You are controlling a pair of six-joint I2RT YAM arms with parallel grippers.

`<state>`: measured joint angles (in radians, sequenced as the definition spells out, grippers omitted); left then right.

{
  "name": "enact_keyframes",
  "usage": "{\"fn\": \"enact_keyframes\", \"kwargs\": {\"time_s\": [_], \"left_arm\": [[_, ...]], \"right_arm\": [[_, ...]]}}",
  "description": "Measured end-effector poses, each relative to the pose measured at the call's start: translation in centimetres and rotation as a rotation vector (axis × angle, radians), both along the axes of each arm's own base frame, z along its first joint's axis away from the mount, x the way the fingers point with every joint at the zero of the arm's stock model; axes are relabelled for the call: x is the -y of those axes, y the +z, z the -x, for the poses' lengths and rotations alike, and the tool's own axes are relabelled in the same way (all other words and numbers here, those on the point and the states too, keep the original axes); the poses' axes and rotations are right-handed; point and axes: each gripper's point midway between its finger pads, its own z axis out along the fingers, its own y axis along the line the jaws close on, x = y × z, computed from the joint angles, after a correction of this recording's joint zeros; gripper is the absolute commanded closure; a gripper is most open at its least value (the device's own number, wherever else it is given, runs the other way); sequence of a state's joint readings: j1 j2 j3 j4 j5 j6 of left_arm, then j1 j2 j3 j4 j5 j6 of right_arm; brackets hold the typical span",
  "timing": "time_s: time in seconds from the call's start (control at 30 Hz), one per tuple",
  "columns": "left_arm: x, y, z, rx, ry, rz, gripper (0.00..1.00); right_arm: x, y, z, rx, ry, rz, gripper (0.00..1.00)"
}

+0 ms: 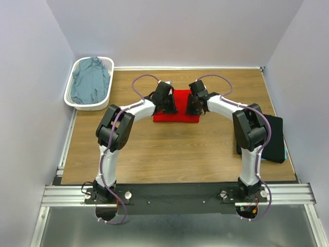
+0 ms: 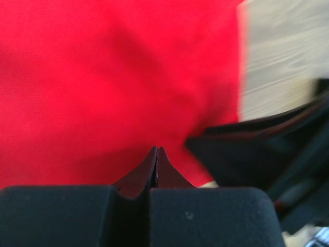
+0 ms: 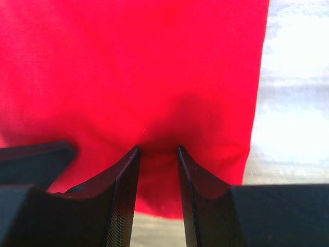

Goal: Fold and stack the t-shirts
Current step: Fold the tshirt

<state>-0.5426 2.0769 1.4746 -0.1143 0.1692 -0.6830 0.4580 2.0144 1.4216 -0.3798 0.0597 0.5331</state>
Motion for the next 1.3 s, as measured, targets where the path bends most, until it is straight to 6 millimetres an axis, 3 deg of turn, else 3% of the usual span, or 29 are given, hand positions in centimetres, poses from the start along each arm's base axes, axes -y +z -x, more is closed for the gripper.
{"fn": "enact_keyframes", "kwargs": {"time_s": [0.13, 0.3, 0.43, 0.6, 0.77, 0.83, 0.93, 1.07, 1.13, 1.2, 1.3], "left_arm": [[-0.6, -3.5, 0.8, -0.073, 0.015, -0.02, 1.0], [-0.5, -3.6, 0.6, -0.064, 0.016, -0.007, 1.0], [-0.5, -3.6, 1.5, -0.048, 0.008, 0.007, 1.0], [-0.4, -3.7, 6.0, -0.07, -0.037, 0.019, 1.0], [-0.9, -3.9, 12.3, -0.109, -0.109, 0.009, 1.0], [-1.3, -3.8, 13.8, -0.112, -0.129, 0.002, 1.0], [-2.5, -3.3, 15.1, -0.116, -0.147, -0.034, 1.0], [-2.7, -0.5, 14.4, -0.065, -0.168, -0.046, 1.0], [-2.0, 2.1, 13.6, -0.005, -0.179, -0.019, 1.0], [-1.3, 4.0, 13.3, 0.037, -0.193, 0.01, 1.0], [-0.5, 4.8, 13.8, 0.055, -0.22, 0.033, 1.0]], "right_arm": [[-0.2, -0.7, -0.7, 0.011, -0.004, -0.002, 0.57], [-0.3, -0.7, -1.0, 0.03, -0.004, -0.01, 0.57], [0.0, -0.7, 0.0, 0.054, -0.011, -0.036, 0.57], [0.4, -0.9, 4.7, 0.036, -0.001, -0.077, 0.57], [0.2, -0.6, 10.9, -0.009, 0.032, -0.118, 0.57], [0.4, -0.2, 13.5, -0.034, 0.043, -0.145, 0.57], [1.1, 1.4, 15.0, -0.027, 0.03, -0.168, 0.57], [1.0, 5.1, 13.7, 0.066, 0.016, -0.218, 0.67], [0.8, 6.2, 11.8, 0.09, 0.003, -0.232, 0.7], [0.6, 6.1, 10.1, 0.092, -0.007, -0.224, 0.74], [0.5, 4.7, 8.2, 0.069, -0.014, -0.198, 0.77]]}}
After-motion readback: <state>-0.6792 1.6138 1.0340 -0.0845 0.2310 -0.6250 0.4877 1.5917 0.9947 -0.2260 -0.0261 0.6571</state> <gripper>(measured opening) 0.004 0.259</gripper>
